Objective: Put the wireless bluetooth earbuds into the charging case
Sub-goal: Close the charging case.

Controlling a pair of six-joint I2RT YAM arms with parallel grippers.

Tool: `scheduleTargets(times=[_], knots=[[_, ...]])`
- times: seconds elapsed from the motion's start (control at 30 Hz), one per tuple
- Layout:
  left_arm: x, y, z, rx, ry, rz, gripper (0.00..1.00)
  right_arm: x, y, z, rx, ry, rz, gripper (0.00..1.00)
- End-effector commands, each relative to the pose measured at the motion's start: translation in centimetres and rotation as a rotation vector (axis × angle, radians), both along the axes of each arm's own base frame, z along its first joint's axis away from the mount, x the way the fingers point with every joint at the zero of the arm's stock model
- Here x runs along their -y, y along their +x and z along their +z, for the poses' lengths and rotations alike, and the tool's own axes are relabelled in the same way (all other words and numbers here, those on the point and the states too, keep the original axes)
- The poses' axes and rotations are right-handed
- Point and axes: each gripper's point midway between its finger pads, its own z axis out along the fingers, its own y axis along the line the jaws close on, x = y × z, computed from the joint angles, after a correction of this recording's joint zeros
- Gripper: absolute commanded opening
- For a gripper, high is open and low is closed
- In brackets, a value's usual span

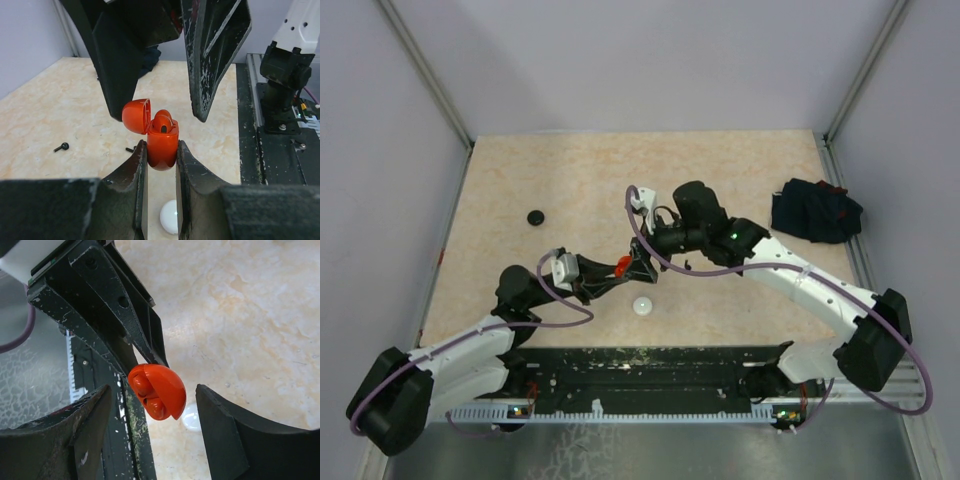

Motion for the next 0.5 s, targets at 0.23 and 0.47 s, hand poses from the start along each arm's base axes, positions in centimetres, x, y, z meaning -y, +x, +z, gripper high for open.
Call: scheduleTargets(times=[0.23,0.47], knots=[[-0.1,0.4,1.1,-0.042,-0.030,0.027,0.00,-0.5,-1.8,2.7,0.042,0.080,0.151,0.65],[-1.0,1.3,0.6,-0.147,-0.053,0.114,0.00,0.0,-2.0,2.8,0.066,0.072,0.146,0.62]])
